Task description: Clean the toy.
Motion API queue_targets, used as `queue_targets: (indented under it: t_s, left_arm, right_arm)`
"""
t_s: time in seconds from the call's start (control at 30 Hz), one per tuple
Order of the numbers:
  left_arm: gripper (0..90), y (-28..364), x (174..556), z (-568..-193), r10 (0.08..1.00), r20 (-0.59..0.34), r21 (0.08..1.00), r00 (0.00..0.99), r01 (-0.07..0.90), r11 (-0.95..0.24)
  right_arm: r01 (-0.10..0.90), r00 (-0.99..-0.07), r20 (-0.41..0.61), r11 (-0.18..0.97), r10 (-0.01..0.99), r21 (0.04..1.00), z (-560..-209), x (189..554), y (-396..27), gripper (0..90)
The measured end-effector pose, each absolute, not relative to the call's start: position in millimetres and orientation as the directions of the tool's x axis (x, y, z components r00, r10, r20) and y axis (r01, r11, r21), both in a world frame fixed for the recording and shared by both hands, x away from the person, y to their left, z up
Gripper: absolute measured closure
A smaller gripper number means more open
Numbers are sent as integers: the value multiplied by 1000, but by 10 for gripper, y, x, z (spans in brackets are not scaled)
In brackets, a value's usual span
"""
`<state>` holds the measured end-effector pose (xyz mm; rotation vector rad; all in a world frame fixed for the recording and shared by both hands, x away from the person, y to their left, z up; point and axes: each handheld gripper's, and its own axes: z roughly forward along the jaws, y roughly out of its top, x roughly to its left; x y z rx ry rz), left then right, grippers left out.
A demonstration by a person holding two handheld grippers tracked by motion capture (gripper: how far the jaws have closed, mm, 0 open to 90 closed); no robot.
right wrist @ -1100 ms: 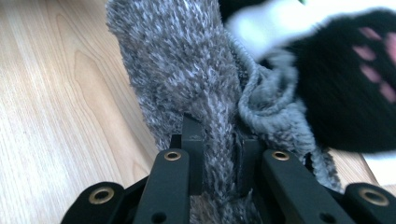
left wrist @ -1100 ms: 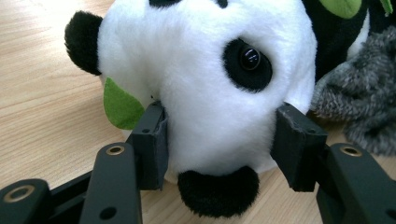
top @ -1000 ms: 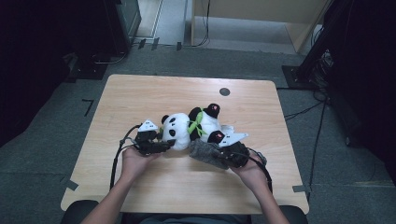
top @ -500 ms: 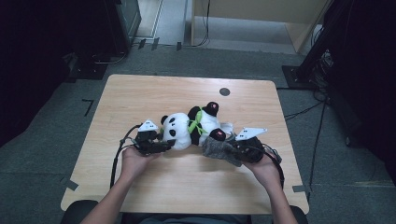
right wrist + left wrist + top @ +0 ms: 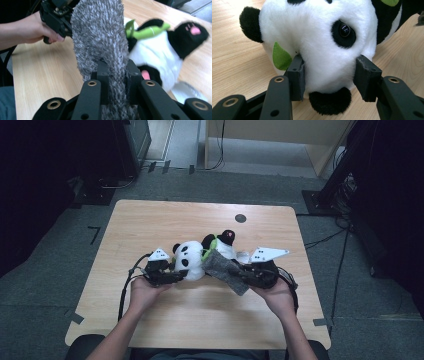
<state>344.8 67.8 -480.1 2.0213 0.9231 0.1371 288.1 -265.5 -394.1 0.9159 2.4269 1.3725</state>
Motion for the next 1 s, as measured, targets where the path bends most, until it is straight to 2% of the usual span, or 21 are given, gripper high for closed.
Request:
queue_targets:
  t_s: [0.27, 0.37, 0.53, 0.77, 1.0]
  left_arm:
    - [485, 678, 3451, -4797, 654, -245, 759, 715, 561, -330]
    - [482, 681, 3454, -4800, 654, -248, 760, 714, 562, -326]
    - [480, 683, 3457, -4803, 656, -252, 759, 711, 566, -322]
    - [474, 681, 3457, -4807, 653, -248, 759, 715, 563, -328]
    - [405, 649, 3444, -4818, 664, -236, 760, 710, 560, -330]
  right_arm:
    - [387, -779, 93, 358, 621, 850, -3819, 3126, -2254, 788]
    - [390, -779, 64, 401, 624, 829, -3893, 3304, -1987, 786]
    - [411, -775, 57, 432, 629, 803, -4058, 3418, -1803, 781]
    - [404, -777, 55, 431, 627, 807, -4213, 3384, -1787, 782]
    - [388, -793, 45, 445, 608, 807, -4322, 3284, -1857, 780]
